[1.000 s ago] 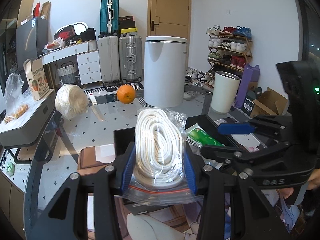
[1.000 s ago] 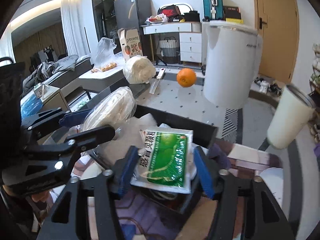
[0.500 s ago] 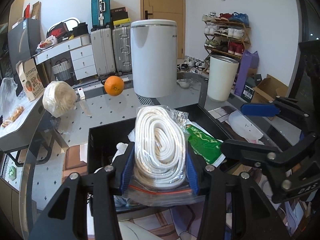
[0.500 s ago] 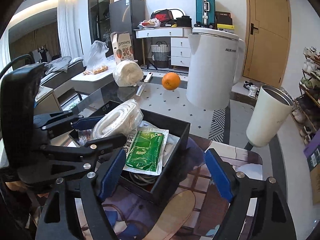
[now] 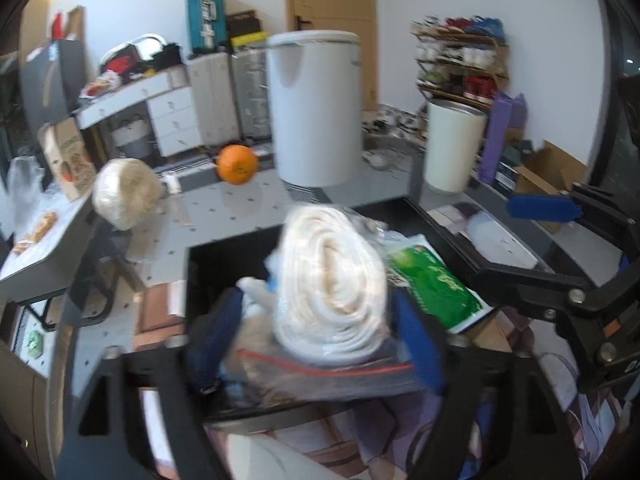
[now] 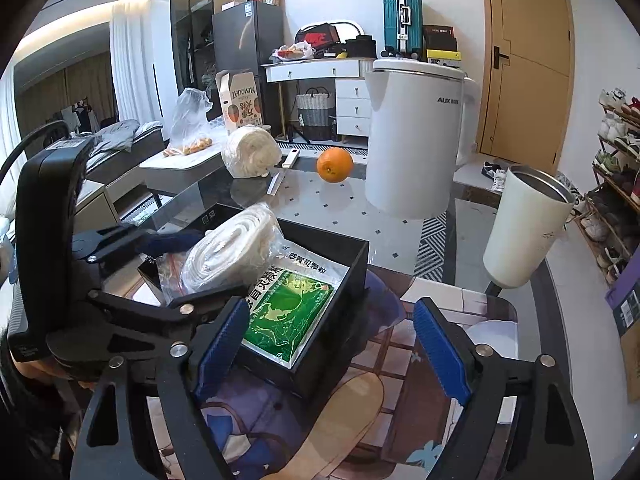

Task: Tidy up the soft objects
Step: 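Open the right tool to drop the packet in the box while the left tool releases the rope bag, then withdraw both tools from the black box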

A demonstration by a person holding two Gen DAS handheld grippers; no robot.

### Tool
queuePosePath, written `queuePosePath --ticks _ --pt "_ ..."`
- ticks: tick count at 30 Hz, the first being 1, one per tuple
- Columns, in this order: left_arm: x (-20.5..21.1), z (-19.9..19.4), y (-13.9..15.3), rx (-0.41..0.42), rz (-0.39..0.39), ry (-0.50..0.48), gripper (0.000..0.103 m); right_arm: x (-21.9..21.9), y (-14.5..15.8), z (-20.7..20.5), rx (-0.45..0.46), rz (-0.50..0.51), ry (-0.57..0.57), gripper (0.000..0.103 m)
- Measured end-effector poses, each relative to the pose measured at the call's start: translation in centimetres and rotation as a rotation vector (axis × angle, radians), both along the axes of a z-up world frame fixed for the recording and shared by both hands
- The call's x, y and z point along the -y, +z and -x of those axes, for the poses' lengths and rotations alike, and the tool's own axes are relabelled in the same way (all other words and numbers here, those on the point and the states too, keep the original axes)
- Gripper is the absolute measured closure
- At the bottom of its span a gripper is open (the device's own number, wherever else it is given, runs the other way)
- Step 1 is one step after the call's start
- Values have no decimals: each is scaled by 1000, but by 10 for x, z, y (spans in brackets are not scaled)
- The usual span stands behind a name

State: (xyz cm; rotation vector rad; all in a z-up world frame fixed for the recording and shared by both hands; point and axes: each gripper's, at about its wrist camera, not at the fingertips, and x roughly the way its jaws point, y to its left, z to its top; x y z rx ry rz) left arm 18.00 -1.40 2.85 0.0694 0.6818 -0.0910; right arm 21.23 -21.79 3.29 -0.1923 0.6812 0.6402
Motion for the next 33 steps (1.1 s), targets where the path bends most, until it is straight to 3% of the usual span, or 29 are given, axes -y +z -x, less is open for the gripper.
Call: queuePosePath --ticks 1,3,9,23,33 --pt "-3 2 2 7 16 -3 8 1 1 1 2 -2 -1 15" --pt "-7 9 6 23 63 -14 4 2 2 3 8 -7 -5 14" --pt "-14 26 16 71 54 12 0 6 7 14 32 -24 -6 5" --pt "-42 72 14 156 105 78 0 4 6 40 93 -69 -1 1" --pt "-43 86 0 180 71 107 0 -3 -9 57 127 -83 17 1"
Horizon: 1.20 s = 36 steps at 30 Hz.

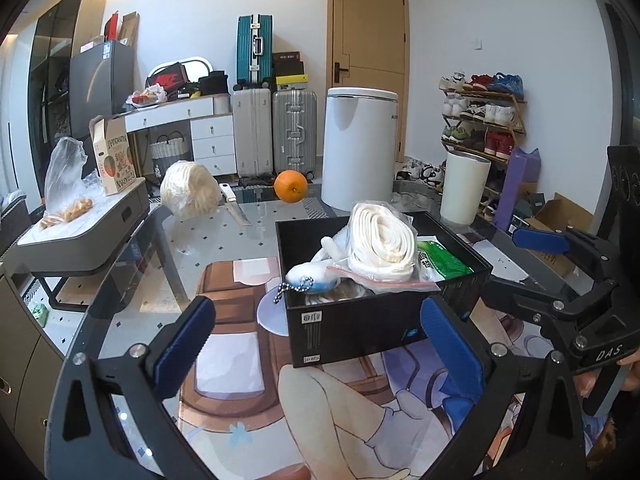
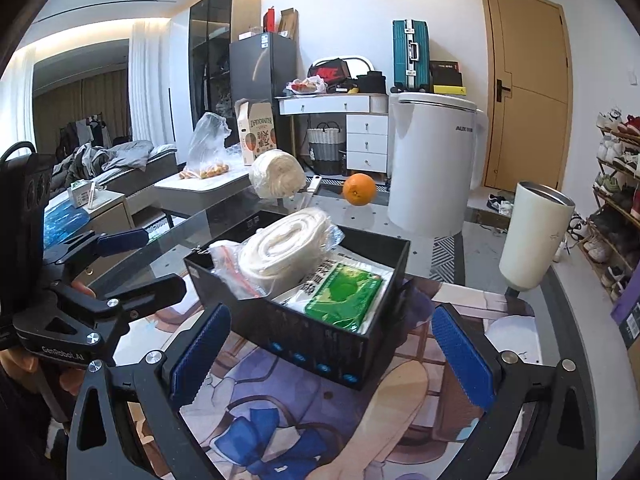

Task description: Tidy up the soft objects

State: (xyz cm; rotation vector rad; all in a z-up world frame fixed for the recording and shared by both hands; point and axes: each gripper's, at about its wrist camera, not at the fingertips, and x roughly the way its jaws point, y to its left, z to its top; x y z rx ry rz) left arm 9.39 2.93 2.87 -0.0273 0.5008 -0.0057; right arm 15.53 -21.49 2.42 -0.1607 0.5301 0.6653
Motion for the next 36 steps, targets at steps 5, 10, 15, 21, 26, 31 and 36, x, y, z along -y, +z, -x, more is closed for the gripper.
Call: queuePosePath --ticks 5,10,15,21,26,31,36 --pt "0 1 -6 1 2 9 0 0 -3 9 15 -21 18 1" --pt "2 1 -7 17 -19 20 0 -1 -8 11 24 -11 23 1" --pt "4 2 -8 37 -37 38 0 1 -11 13 28 -18 13 1" --pt "2 5 -10 35 -42 55 0 4 -9 18 54 -30 6 1" --pt "-2 7 -10 40 -21 61 0 8 -9 19 61 -35 -18 1" --pt "-4 6 -11 29 -12 56 0 11 -7 22 79 -53 -22 1" --pt "-4 5 -11 29 -12 53 0 12 -7 23 75 -49 -22 1"
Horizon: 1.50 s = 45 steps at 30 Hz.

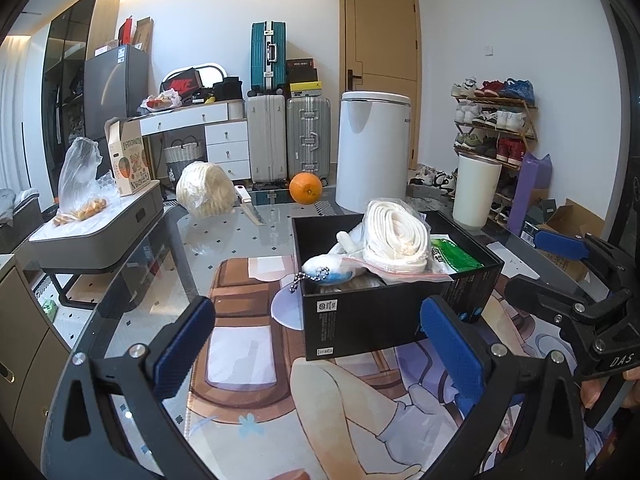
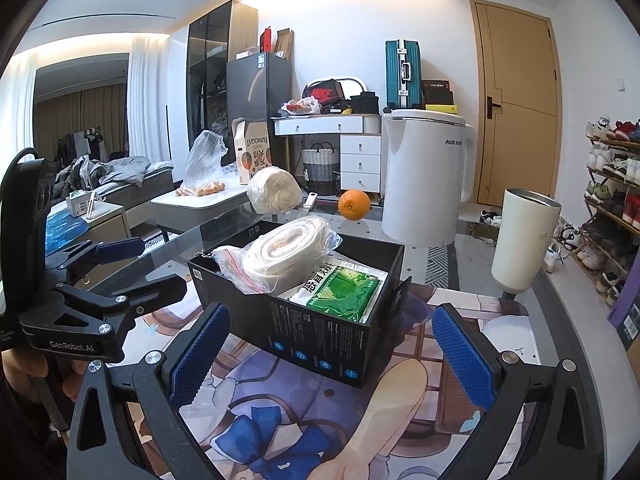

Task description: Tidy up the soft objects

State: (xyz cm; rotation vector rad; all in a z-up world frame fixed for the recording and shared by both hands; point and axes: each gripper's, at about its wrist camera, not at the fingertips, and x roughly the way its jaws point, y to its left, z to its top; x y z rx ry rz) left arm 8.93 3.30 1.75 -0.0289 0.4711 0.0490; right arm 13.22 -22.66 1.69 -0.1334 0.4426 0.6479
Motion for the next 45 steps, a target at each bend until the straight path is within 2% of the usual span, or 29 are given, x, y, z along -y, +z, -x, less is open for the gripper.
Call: queuePosePath --ticks 10,45 --pt "-5 1 0 3 31 -7 0 2 0 -2 4 -14 -4 1" --pt "-6 2 1 5 29 -6 0 3 -2 -2 5 -17 -4 0"
